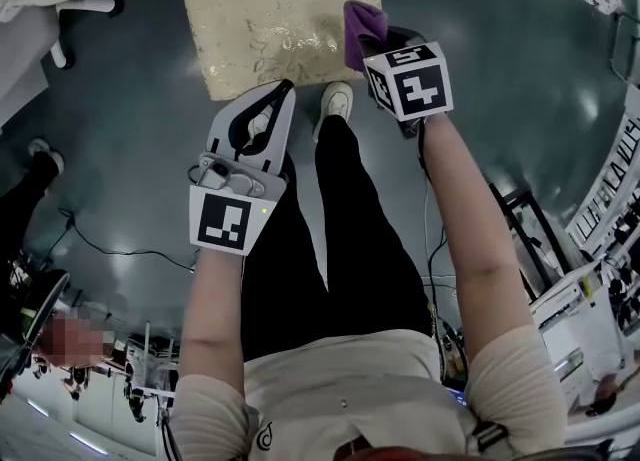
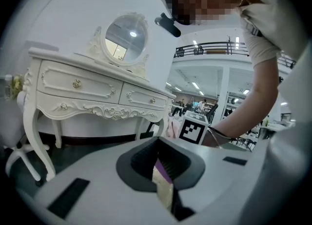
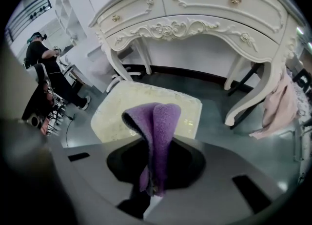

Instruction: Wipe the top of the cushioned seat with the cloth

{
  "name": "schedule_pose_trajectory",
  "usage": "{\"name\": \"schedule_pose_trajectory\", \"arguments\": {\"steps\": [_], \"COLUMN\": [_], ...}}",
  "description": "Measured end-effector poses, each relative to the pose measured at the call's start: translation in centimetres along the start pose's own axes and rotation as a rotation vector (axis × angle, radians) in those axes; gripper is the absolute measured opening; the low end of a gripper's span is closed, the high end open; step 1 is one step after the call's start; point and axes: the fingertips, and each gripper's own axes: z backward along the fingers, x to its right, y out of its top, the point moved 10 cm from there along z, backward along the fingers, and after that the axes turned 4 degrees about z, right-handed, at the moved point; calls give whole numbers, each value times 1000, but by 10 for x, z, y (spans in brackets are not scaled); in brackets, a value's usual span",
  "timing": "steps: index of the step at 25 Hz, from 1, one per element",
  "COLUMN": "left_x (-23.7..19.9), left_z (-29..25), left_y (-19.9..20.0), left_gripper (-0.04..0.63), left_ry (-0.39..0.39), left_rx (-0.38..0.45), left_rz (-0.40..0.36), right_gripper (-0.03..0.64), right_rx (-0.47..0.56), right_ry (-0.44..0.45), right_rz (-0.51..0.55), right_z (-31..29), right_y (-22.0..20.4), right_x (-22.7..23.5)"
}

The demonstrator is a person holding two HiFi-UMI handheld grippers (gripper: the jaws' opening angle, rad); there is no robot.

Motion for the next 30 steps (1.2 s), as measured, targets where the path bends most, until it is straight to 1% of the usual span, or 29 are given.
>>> {"name": "schedule_pose_trajectory", "arguments": {"steps": [3, 7, 12, 16, 18, 22, 25, 30], "left_x": [-10, -30, -62, -85, -91, -101, -104, -99], "left_z": [28, 66, 113, 142, 148, 147, 144, 134], "left_y": [-2, -11, -24, -38, -40, -44, -43, -41], "left_gripper": [14, 14, 14, 14, 14, 14, 14, 14], "left_ry": [13, 39, 108, 153, 163, 161, 147, 131], "left_rx": [-11, -41, -41, -47, -35, -17, -18, -25], "left_rz": [-15, 8, 27, 33, 38, 45, 45, 44], "right_gripper": [75, 75, 75, 75, 75, 75, 75, 77], "right_rx": [16, 15, -11, -11, -14, -14, -15, -30], "right_ry": [46, 106, 183, 242, 264, 262, 263, 261], "right_rz": [-5, -14, 6, 29, 41, 60, 54, 40], "right_z": [-7, -22, -50, -77, -88, -102, -103, -99], "right_y": [8, 16, 16, 19, 23, 34, 39, 32], "right_x": [-41, -100, -169, -210, -221, -228, -225, -210]}}
